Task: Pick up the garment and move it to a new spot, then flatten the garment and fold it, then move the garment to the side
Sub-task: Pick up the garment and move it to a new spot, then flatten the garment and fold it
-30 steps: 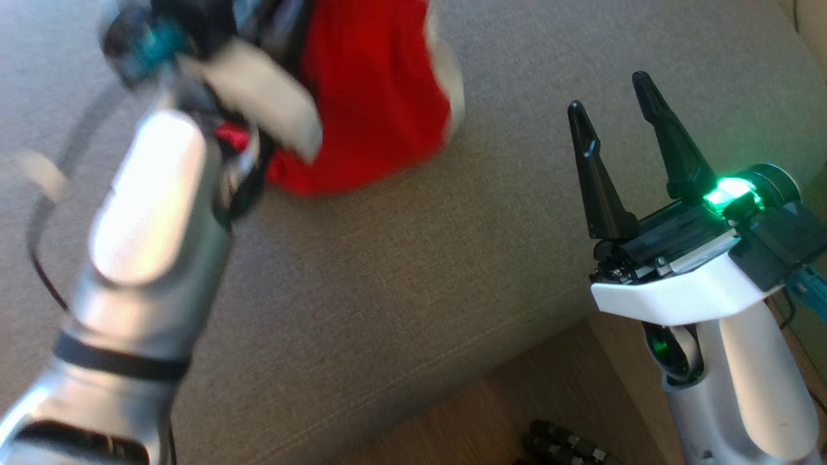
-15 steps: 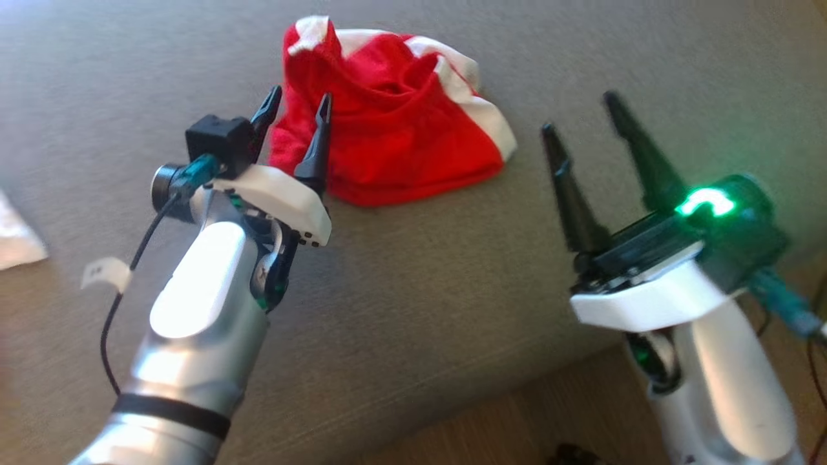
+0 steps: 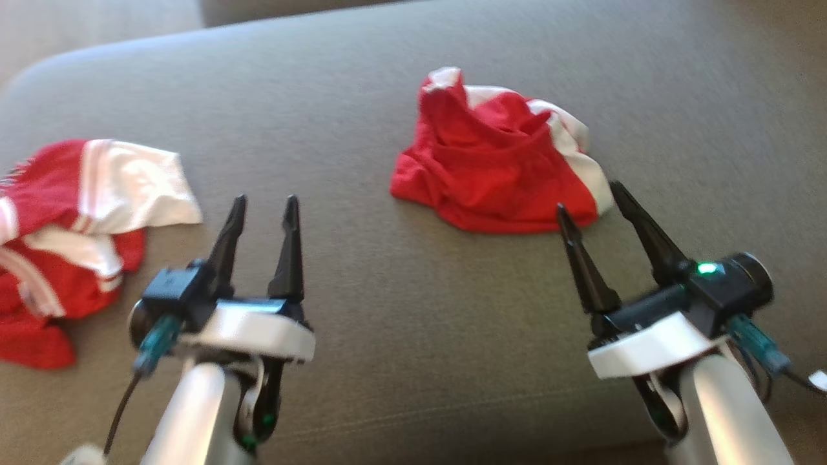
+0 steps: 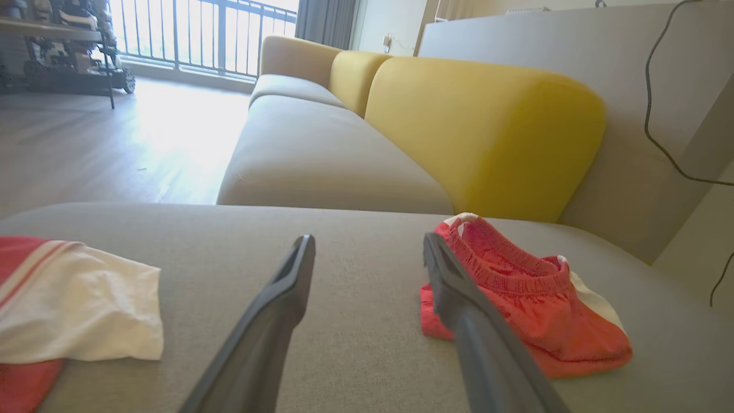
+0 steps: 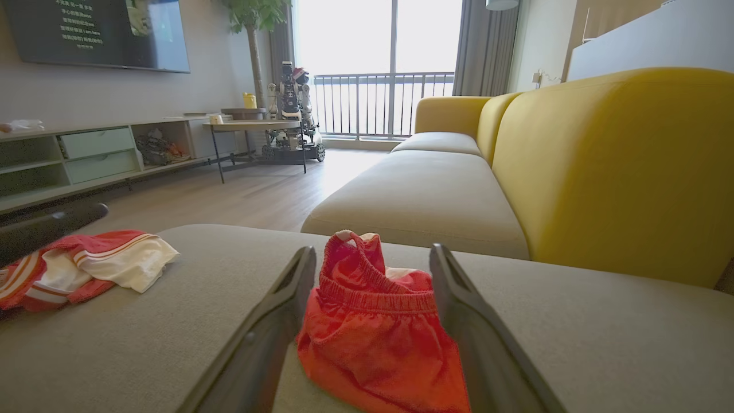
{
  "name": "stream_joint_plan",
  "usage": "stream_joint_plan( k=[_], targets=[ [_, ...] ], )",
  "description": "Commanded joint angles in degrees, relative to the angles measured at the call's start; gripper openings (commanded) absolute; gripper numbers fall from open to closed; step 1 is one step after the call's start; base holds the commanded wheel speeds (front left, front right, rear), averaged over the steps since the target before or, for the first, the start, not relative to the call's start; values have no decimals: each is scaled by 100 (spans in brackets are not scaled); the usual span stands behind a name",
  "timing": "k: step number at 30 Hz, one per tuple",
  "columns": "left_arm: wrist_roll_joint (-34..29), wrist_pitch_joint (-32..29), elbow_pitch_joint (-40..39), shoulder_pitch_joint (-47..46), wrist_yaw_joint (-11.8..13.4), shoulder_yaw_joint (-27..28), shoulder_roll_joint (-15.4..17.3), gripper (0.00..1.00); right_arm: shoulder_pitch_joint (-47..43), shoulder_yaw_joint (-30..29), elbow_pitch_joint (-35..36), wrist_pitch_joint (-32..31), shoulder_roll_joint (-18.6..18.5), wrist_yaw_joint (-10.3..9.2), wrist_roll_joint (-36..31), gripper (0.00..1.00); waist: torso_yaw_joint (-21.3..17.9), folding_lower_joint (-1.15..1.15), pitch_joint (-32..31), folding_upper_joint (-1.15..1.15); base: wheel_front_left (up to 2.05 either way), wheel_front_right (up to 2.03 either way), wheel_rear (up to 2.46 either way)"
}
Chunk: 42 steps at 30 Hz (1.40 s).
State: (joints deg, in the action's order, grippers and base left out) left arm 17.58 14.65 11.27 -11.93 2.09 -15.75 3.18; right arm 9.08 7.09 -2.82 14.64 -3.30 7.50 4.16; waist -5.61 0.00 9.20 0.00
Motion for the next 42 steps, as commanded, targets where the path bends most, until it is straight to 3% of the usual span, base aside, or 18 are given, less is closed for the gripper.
stream_joint_plan(
  k=[1,7,17,42],
  targets=[
    [-226,34,-624,49,-14,295,7,100,-115,-33,186,36,42,-1,-91,100,434,0,-380,0,0,0,0],
    [-703,34,-1346,1119,116,684,-19,100,-628,-231,150,36,42,-1,-209,100,630,0,-717,0,0,0,0],
    [-906,34,-1513,1875,213,839,-29,100,-891,-277,27,36,42,-1,-172,100,622,0,-890,0,0,0,0],
    [-914,35,-1476,1823,190,953,-30,100,-868,-196,-18,36,42,-1,-109,100,594,0,-816,0,0,0,0]
  ],
)
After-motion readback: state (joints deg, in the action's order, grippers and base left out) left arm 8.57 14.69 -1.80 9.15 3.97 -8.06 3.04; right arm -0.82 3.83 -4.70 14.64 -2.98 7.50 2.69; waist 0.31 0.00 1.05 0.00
